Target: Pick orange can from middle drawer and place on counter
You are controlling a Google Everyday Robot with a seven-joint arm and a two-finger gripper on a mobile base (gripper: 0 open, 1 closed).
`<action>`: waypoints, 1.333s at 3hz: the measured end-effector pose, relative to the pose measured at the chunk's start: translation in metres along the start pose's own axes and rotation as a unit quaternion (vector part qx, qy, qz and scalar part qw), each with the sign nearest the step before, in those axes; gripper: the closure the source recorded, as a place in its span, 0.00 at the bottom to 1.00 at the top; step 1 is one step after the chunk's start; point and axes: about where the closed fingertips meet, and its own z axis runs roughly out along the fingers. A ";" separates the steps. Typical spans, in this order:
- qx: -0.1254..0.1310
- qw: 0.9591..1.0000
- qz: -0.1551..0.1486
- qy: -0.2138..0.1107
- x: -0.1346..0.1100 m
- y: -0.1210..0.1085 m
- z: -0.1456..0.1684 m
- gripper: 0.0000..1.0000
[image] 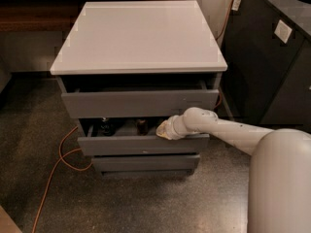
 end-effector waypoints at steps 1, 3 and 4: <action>0.008 1.000 -0.005 0.015 0.004 -0.004 0.009 1.00; 0.002 1.000 -0.005 0.025 0.011 0.003 0.017 1.00; -0.003 1.000 -0.001 0.023 0.013 0.008 0.018 1.00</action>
Offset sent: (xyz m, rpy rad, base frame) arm 0.0090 -0.0021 -0.0207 -0.0756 -0.0089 -0.0228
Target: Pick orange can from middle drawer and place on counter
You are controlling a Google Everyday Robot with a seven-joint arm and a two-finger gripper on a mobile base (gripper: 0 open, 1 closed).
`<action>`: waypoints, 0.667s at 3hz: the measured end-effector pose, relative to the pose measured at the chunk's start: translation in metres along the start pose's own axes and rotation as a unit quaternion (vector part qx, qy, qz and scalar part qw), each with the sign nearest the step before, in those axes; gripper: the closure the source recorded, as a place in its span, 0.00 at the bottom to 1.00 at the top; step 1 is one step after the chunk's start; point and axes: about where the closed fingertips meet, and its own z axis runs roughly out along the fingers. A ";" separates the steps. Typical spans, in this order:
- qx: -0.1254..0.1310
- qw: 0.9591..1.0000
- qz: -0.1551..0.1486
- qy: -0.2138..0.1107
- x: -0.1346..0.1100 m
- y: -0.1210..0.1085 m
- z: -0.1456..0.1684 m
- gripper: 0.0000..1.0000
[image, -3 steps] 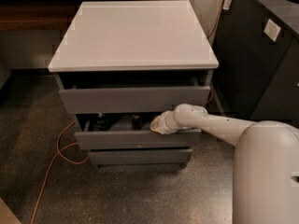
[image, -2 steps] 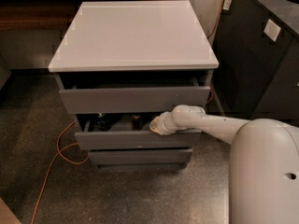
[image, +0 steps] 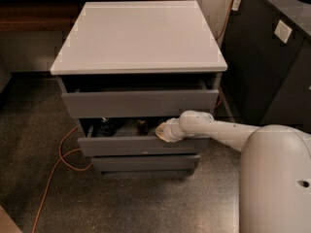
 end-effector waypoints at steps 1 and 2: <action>0.000 1.000 0.000 0.000 0.000 0.000 -0.001 1.00; 0.000 1.000 0.000 0.000 0.000 0.000 -0.001 1.00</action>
Offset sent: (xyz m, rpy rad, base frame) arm -0.0699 0.0210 -0.0091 0.1313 0.1157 0.1079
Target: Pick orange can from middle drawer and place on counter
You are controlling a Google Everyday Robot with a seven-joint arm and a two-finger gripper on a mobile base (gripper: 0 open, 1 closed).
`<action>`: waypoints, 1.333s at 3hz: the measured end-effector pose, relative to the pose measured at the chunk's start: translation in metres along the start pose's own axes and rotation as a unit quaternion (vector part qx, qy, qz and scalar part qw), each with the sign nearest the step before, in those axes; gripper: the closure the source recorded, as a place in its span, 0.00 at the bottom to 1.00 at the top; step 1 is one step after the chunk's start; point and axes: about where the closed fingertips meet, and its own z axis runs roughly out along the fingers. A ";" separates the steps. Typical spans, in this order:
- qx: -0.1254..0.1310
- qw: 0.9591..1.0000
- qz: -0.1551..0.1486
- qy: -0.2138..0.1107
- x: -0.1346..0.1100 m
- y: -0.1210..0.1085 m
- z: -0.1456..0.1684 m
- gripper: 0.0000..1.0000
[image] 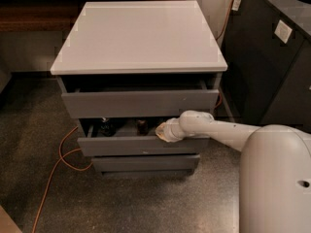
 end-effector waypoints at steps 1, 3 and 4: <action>0.000 1.000 0.000 0.000 0.000 0.000 0.000 1.00; 0.000 1.000 0.000 0.000 0.000 0.000 0.000 1.00; 0.000 1.000 0.000 0.000 0.000 0.000 0.000 1.00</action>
Offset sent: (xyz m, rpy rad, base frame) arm -0.0718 0.0197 0.0049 0.1645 0.0913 0.0957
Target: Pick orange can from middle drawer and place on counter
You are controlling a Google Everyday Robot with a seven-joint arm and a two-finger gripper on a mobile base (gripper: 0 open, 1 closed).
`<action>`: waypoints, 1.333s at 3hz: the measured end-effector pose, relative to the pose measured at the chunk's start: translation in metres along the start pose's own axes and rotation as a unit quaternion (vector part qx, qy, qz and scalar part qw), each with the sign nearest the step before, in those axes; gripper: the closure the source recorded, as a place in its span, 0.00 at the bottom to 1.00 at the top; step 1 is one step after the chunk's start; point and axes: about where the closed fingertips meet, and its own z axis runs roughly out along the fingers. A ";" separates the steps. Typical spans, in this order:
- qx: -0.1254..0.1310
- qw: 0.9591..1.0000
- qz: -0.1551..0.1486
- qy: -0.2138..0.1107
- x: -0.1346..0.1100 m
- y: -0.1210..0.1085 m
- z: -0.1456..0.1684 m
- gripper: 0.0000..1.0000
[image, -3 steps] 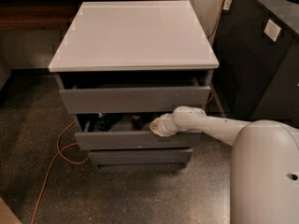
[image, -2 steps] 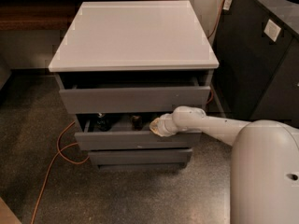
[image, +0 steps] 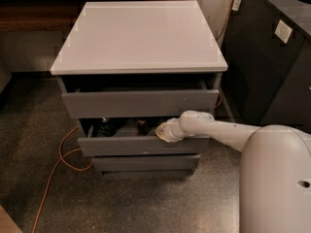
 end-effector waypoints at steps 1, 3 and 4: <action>0.000 1.000 0.000 0.000 0.000 0.000 0.000 1.00; 0.000 1.000 0.000 0.000 0.000 0.000 0.000 0.63; 0.000 1.000 0.000 0.000 0.000 0.000 0.000 0.41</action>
Offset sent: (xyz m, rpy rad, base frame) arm -0.0005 -0.0054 0.0368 0.1592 -0.0141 0.0255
